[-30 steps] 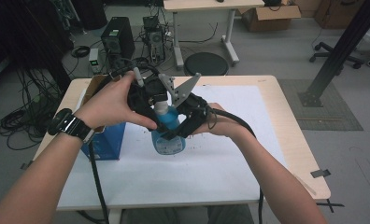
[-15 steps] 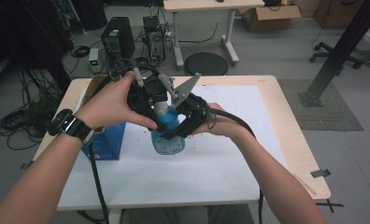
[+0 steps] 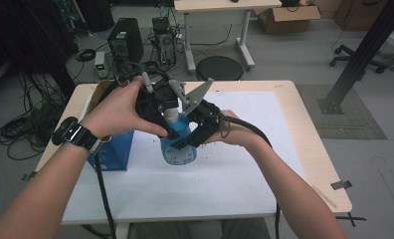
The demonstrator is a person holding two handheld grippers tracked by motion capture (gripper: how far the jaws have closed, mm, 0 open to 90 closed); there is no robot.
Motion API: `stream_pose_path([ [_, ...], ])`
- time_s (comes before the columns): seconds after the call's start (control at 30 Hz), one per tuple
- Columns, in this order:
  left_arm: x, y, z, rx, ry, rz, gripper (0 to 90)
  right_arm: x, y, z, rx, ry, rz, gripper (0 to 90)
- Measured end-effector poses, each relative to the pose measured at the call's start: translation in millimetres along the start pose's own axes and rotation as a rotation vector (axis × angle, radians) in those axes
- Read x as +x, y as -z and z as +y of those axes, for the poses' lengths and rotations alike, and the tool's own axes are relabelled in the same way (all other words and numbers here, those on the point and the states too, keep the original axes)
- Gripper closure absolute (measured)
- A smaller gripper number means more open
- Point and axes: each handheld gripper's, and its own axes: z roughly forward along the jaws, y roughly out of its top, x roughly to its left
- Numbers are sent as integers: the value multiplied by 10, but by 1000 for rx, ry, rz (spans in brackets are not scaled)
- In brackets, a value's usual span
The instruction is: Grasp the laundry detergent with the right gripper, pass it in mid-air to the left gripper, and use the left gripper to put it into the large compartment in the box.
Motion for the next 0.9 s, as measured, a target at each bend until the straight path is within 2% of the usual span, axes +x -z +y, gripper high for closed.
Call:
stream_pose_path([
  [0.53, 11, 2, 3, 6, 4, -6, 376, 1, -9, -2, 3, 8, -2, 431],
  [0.8, 25, 24, 33, 4, 27, -15, 379, -9, 5, -12, -12, 6, 8, 422],
  [0.83, 34, 31, 38, 1, 36, -18, 379, -10, 11, -15, -18, 7, 8, 416],
  [0.9, 45, 48, 49, 4, 53, -21, 380, -17, 27, -22, -23, -1, -12, 309],
])
